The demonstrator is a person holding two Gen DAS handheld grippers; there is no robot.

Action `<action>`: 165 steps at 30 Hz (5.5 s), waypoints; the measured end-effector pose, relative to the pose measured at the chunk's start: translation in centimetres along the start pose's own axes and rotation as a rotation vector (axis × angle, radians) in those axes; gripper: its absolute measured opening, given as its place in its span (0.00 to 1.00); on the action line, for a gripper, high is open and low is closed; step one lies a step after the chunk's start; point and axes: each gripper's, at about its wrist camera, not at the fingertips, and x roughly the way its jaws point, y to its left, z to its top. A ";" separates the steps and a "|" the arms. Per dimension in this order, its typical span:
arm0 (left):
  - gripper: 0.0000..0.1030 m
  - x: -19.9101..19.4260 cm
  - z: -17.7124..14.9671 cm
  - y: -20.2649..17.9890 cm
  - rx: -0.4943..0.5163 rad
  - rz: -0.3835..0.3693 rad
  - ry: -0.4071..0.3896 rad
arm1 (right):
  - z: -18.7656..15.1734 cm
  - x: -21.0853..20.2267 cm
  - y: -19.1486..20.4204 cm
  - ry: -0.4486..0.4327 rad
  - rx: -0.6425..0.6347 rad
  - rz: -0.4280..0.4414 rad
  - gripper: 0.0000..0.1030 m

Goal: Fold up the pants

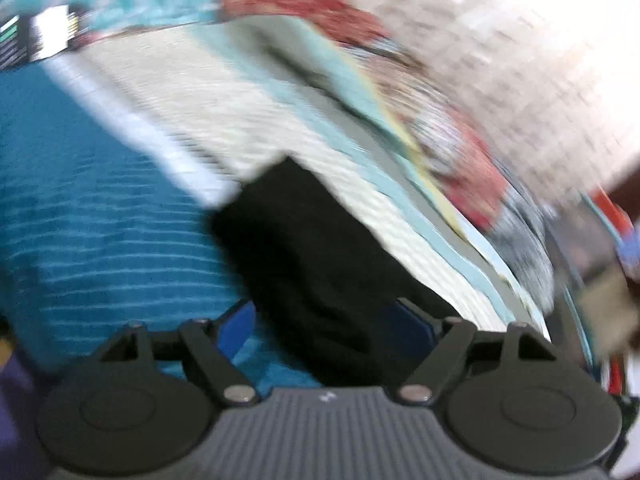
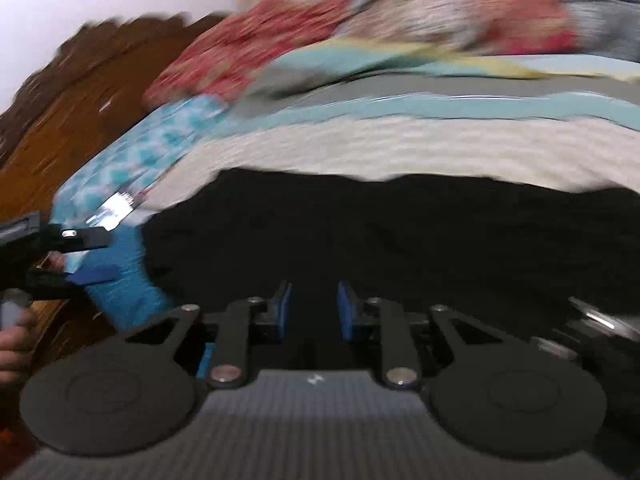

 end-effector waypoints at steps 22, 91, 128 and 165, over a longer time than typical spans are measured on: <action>0.29 9.8 5.3 6.2 -0.129 -0.044 -0.022 | 5.0 14.9 6.8 0.293 0.157 0.034 0.27; 0.67 14.4 -7.7 -14.8 0.676 0.228 0.211 | -1.9 -5.1 -7.6 -0.143 0.304 -0.192 0.41; 0.69 16.3 -5.8 -16.1 0.547 0.182 0.201 | -5.3 -8.3 -10.5 -0.096 0.227 -0.134 0.53; 0.78 19.7 -6.9 -15.8 0.642 0.290 0.252 | -9.1 -8.7 -15.3 -0.118 0.217 0.210 0.64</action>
